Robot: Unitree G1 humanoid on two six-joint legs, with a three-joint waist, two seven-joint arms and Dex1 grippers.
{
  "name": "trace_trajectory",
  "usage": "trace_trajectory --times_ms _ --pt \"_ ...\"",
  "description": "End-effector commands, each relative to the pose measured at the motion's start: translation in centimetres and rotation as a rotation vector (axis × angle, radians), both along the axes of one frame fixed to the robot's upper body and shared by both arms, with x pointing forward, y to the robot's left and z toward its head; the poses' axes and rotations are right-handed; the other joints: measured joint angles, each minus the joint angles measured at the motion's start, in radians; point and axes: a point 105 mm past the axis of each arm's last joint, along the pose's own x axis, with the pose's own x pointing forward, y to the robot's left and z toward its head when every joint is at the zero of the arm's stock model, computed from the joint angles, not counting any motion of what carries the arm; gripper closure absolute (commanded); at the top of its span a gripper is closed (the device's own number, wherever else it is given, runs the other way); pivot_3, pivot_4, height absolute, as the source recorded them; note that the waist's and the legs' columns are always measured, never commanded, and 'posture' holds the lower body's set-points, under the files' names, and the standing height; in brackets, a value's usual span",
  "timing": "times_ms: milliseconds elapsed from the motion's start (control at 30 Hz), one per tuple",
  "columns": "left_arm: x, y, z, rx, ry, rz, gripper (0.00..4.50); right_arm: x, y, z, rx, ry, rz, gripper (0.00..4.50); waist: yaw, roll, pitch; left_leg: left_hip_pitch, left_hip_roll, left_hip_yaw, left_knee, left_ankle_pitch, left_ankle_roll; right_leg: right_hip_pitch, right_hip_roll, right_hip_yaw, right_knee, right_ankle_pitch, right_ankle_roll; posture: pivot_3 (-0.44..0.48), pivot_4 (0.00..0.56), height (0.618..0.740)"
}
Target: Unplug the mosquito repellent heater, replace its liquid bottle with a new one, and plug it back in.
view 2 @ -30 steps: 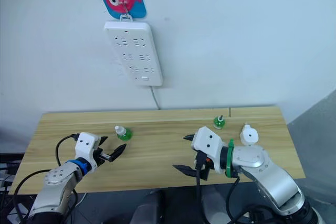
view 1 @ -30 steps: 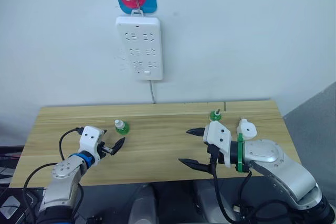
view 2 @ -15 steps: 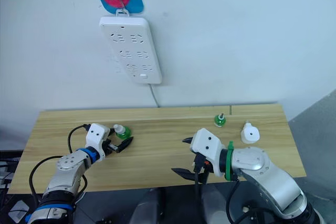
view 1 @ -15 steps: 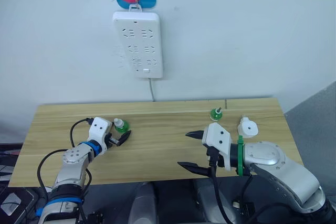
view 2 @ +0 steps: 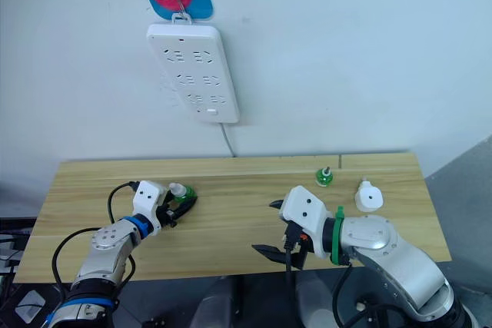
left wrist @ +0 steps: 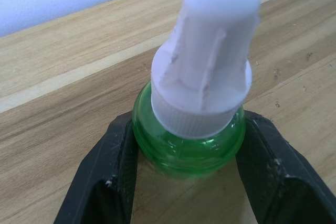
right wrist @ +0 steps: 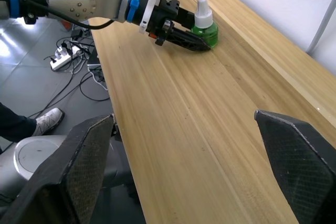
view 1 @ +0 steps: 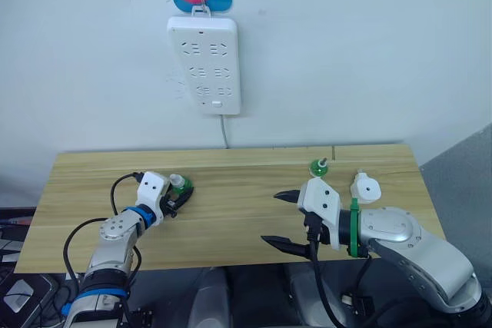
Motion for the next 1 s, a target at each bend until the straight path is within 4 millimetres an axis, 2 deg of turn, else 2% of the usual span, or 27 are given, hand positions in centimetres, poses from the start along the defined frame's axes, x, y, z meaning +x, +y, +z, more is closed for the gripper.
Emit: trace_trajectory --times_ms 33,200,400,533,733,1000 --pt "-1.0 0.1 -0.9 0.02 0.031 -0.024 2.24 -0.6 0.3 1.1 0.017 -0.053 0.027 0.0 0.0 0.0 0.0 0.0 0.0 0.0 0.0 0.0 0.0 0.0 0.0 0.0 0.0 0.0 0.0 -0.162 0.34 0.74" --pt "-1.4 -1.9 1.6 0.057 -0.035 -0.193 2.24 -0.4 0.4 1.4 0.033 -0.06 0.041 0.0 0.0 0.0 0.0 -0.001 0.0 0.0 -0.001 0.0 0.0 -0.001 -0.001 0.0 -0.001 0.0 0.0 -0.155 0.318 0.74" --pt "-3.0 -8.0 5.4 0.037 -0.075 -0.511 2.24 0.6 1.2 3.0 0.08 -0.075 0.087 0.0 0.002 -0.001 -0.001 -0.015 0.0 -0.002 0.0 0.004 -0.005 -0.015 -0.004 -0.004 0.001 0.003 -0.002 -0.146 0.291 0.74" --pt "-4.0 -10.3 6.8 0.042 -0.045 -0.674 2.24 1.6 2.0 4.0 0.093 -0.086 0.122 0.0 0.0 -0.001 -0.002 -0.015 -0.001 -0.002 0.0 0.003 -0.005 -0.015 -0.005 -0.005 0.001 0.005 -0.004 -0.144 0.264 0.74" --pt "-4.3 -12.3 9.1 0.058 -0.001 -0.82 2.24 3.0 4.0 5.4 0.134 -0.073 0.154 0.0 -0.002 -0.002 -0.006 -0.016 -0.001 -0.005 0.0 0.004 -0.005 -0.015 -0.005 -0.009 0.002 0.005 -0.005 -0.143 0.219 0.74" --pt "-4.3 -13.1 10.7 0.045 -0.001 -0.881 2.24 4.0 5.7 4.8 0.133 -0.036 0.178 0.0 -0.002 -0.004 -0.021 -0.021 -0.002 -0.012 0.001 0.006 -0.008 -0.017 -0.006 -0.016 0.002 0.005 -0.005 -0.132 0.178 0.74"
